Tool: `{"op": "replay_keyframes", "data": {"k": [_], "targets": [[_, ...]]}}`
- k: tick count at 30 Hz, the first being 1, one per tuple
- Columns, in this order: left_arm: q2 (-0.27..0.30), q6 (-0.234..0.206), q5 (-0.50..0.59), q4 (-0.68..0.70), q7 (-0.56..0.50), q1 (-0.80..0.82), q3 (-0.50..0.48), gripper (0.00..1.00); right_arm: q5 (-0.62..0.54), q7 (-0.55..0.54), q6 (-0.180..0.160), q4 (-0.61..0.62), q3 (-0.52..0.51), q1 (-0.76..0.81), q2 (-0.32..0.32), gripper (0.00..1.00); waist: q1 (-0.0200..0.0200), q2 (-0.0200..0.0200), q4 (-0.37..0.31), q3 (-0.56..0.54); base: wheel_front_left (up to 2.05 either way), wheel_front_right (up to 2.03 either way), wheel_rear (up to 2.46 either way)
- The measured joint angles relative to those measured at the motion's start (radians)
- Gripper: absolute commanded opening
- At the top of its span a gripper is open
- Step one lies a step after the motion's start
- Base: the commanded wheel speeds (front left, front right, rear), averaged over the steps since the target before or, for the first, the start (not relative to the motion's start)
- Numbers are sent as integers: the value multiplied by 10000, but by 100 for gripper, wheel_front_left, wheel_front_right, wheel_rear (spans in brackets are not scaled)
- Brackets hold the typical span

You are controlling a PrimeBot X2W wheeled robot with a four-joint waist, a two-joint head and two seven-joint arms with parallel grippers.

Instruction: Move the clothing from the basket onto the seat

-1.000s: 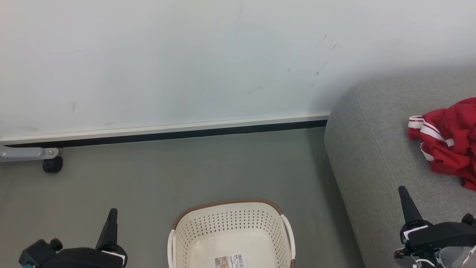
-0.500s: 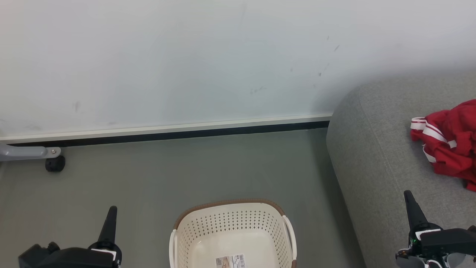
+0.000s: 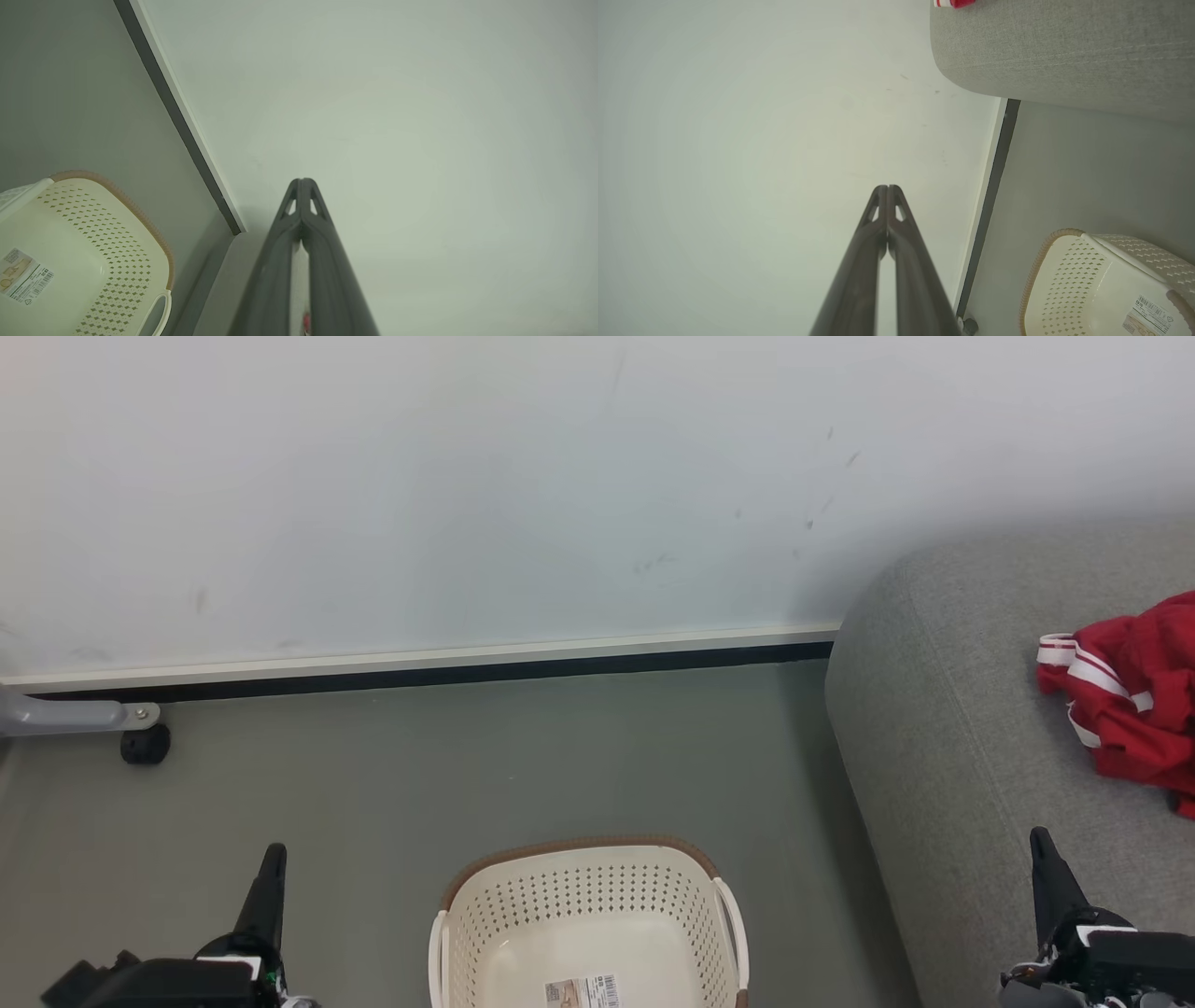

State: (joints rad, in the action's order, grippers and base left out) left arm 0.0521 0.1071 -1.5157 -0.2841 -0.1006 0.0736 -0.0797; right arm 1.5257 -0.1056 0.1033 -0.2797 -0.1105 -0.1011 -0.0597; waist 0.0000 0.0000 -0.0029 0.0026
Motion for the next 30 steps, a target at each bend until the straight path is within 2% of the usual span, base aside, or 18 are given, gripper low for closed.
{"op": "replay_keyframes", "data": {"k": [8, 30], "targets": [[-88, 163, -826, -92, -127, 43, -109, 0, 692, -77, 117, -167, -224, 0, 155, 0, 0, 0, 30, -8, 0, 0, 0], [-90, 163, -849, -102, -127, 45, -109, 0, 700, -77, 127, -176, -230, 0, 157, 0, 0, 0, 30, -8, 0, 0, 0]]}}
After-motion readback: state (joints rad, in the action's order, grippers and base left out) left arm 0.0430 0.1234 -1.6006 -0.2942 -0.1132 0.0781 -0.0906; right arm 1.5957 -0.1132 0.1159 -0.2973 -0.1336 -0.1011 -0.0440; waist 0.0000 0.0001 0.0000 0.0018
